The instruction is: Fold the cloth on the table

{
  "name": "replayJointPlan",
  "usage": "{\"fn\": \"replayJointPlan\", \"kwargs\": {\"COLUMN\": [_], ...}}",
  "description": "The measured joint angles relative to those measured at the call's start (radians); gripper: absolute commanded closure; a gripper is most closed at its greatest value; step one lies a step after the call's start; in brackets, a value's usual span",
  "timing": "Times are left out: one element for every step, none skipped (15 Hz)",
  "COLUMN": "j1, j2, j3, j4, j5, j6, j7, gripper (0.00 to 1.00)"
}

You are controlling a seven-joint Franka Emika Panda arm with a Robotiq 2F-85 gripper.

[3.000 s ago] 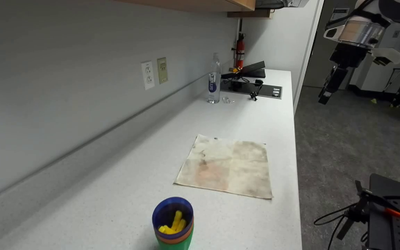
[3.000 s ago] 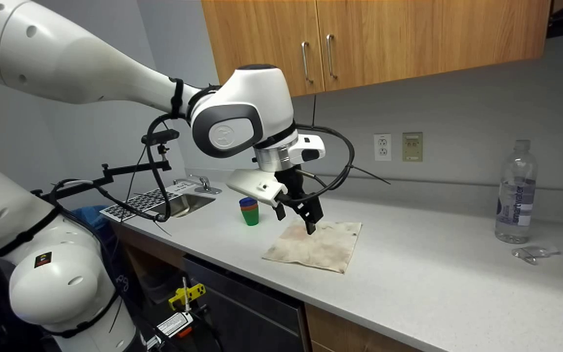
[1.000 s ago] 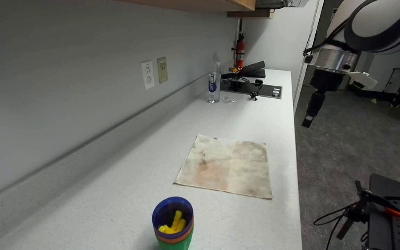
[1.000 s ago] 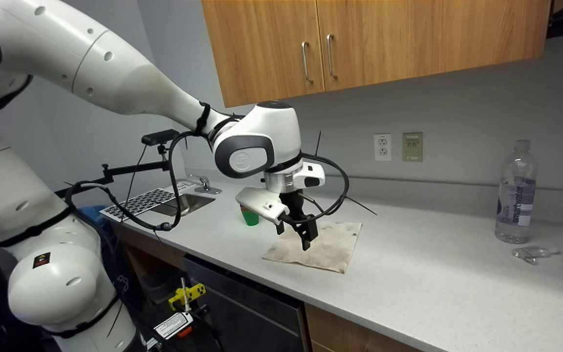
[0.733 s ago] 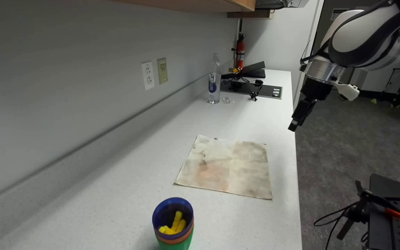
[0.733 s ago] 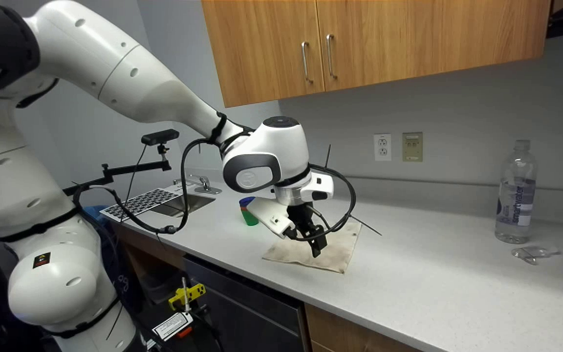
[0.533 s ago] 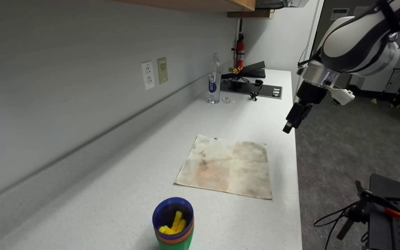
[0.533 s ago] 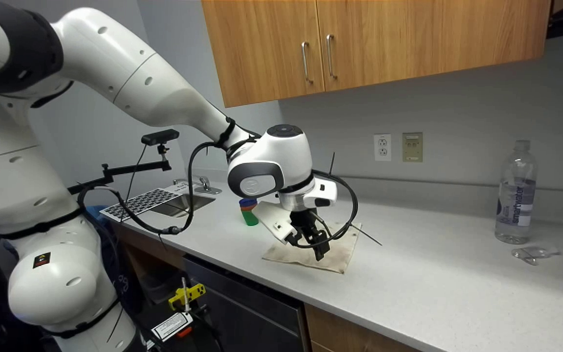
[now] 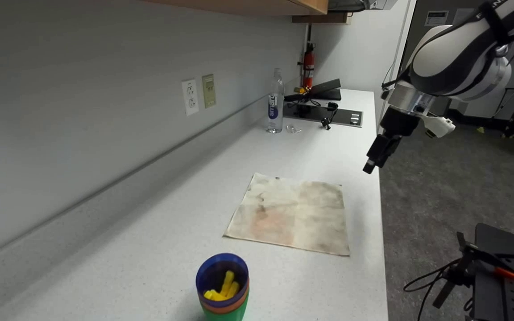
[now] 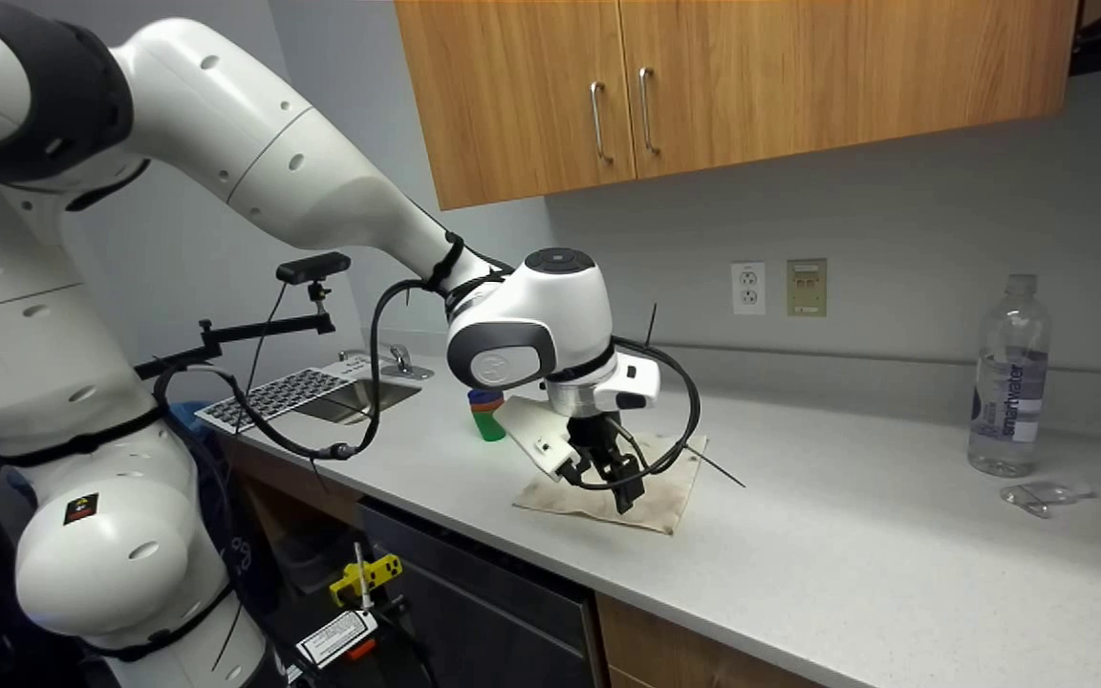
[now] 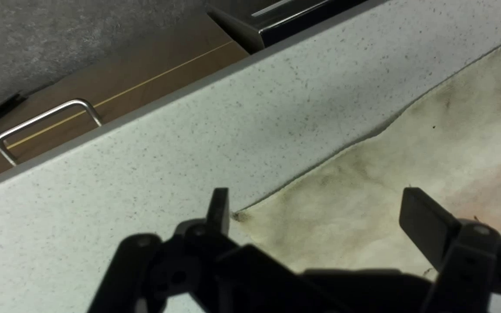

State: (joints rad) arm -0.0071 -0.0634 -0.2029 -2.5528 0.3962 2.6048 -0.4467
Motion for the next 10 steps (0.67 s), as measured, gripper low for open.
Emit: {"fn": "replayJointPlan", "kwargs": {"j1": [0.0,0.0,0.0,0.0,0.0,-0.001,-0.003,-0.006,-0.012,-0.02], "j2": [0.007,0.016,0.027,0.039,0.054,0.07,0.088,0.107,0.126,0.144], "j3": [0.001,0.004,0.009,0.015,0.021,0.028,0.036,0.045,0.054,0.063], "j4": [0.004,0.01,0.018,0.026,0.036,0.046,0.056,0.066,0.074,0.083], "j5": [0.021,0.048,0.075,0.1,0.123,0.144,0.163,0.177,0.188,0.194], "j6": [0.001,0.004,0.008,0.012,0.017,0.022,0.027,0.03,0.032,0.035], "j7": [-0.001,-0.002,-0.002,-0.002,-0.002,-0.002,-0.002,-0.002,-0.002,-0.002], "gripper": [0.0,0.0,0.0,0.0,0.0,0.0,0.0,0.0,0.0,0.0]}}
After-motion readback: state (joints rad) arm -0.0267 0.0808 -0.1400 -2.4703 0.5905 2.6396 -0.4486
